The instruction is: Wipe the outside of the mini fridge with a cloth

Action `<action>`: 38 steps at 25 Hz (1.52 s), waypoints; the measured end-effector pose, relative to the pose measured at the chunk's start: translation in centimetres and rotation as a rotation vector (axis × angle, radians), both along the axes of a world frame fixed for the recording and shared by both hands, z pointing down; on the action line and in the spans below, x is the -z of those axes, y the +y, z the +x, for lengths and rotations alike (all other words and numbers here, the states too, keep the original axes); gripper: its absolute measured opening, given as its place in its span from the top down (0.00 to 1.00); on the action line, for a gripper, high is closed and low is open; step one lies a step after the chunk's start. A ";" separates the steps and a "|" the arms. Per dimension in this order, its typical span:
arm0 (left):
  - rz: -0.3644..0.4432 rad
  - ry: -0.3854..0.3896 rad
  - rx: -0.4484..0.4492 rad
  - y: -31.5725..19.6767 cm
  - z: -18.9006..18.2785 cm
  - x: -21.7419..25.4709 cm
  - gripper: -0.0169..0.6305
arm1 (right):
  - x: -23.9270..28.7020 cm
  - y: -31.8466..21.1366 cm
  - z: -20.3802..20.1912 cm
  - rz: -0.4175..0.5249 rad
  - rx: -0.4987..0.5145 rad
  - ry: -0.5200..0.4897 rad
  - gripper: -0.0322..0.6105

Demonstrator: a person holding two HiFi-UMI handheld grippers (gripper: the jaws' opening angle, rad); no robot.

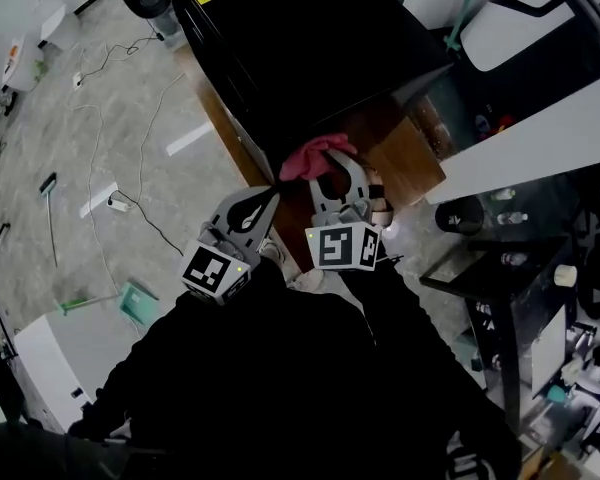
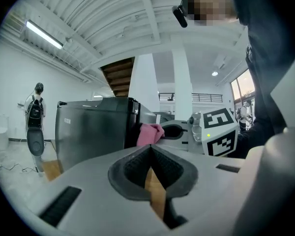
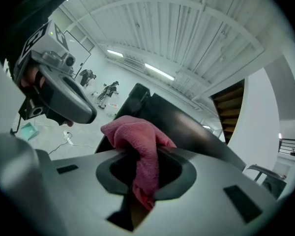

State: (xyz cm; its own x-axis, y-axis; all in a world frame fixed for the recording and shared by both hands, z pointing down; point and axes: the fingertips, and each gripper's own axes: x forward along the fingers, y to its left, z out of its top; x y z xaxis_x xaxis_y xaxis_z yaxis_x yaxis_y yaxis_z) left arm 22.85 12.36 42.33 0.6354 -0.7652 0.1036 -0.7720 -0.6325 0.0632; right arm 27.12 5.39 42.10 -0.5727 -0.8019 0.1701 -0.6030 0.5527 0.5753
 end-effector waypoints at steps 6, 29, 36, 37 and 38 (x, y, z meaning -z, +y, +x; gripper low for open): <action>-0.031 0.001 -0.003 -1.5 0.7 -4.0 0.96 | -6.1 -0.4 -0.6 -0.087 0.028 0.024 0.83; -0.308 -0.119 0.003 -2.2 -0.6 -27.8 0.96 | -33.9 -1.2 -2.4 -0.389 0.057 0.185 0.83; -0.349 -0.155 -0.009 -1.8 1.3 -29.1 0.96 | -39.0 -1.0 -0.8 -0.490 0.057 0.275 0.83; -0.350 -0.151 -0.007 -1.8 1.5 -28.7 0.96 | -38.8 -0.9 -0.5 -0.497 0.050 0.267 0.82; -0.348 -0.143 -0.006 -1.9 1.8 -28.0 0.96 | -38.0 -0.9 0.0 -0.491 0.038 0.246 0.83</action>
